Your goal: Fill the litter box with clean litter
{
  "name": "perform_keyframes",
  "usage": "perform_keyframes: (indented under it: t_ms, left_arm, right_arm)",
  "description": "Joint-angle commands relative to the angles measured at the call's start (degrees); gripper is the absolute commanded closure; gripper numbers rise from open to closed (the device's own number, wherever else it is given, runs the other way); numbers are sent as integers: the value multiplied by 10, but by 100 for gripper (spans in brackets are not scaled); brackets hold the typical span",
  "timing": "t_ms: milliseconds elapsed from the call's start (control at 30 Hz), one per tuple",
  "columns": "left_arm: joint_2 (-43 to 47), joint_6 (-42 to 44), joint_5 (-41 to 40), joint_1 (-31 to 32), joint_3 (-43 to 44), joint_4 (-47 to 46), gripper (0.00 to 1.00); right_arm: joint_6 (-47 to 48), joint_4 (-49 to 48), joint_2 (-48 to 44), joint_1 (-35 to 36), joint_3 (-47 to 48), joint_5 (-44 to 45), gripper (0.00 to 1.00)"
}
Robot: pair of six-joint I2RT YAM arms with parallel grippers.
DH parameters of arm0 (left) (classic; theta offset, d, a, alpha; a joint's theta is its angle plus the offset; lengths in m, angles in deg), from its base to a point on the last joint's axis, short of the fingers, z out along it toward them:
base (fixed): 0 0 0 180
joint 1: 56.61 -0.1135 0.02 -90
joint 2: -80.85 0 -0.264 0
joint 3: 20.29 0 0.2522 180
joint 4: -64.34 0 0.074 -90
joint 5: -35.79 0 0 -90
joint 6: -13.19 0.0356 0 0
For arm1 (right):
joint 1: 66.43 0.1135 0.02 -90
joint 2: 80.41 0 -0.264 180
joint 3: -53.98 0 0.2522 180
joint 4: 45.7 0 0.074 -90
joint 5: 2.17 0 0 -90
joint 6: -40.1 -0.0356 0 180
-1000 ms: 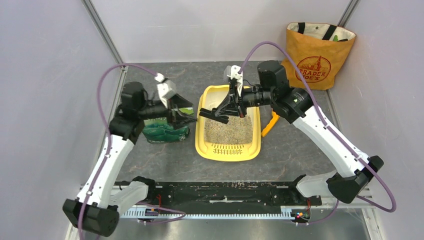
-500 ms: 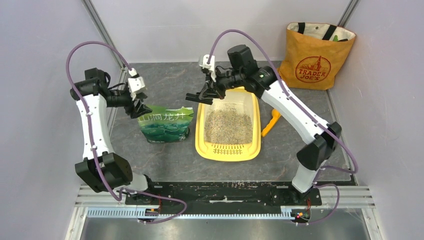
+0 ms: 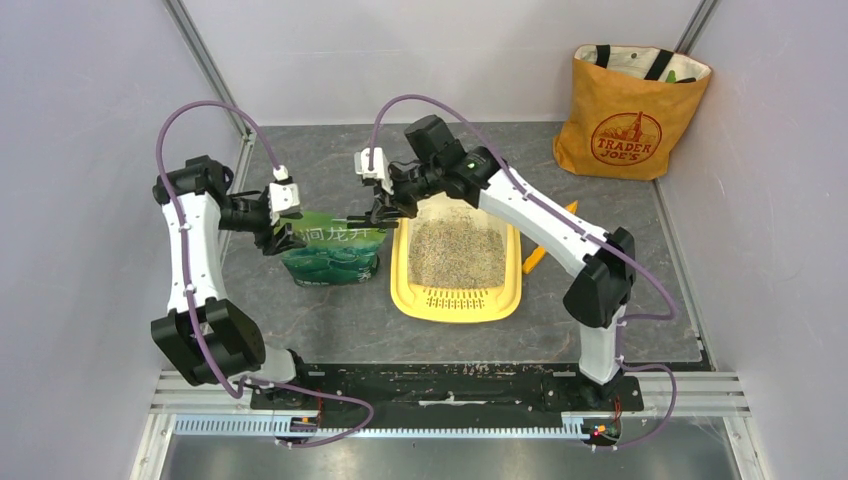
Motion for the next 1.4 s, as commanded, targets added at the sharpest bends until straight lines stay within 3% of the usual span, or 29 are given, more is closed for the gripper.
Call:
perform_keyframes:
  t_ms: [0,267,400,533,767,1000,1367]
  left_arm:
    - [-14,51,2,0,-3,48,34]
    - [-23,77,1,0,-9,55,56]
    - [-30,80,1,0,-10,56,70]
    - [-35,88,6,0,-9,56,76]
    - [-32,83,7,0,-10,42,95]
    - [-33,72,15,0,-11,27,98]
    - [-36,68,15,0,-10,23,98]
  right_arm:
    - [41,-17,23,10,26,17,100]
    - [57,-24,51,23,38,52,100]
    - [71,-15,53,25,36,43,100]
    - [84,-10,60,30,40,33,100]
    - [103,9,78,34,55,22,100]
    - [105,0,94,34,62,7,100]
    - [65,-97,84,34,-3,-14,100]
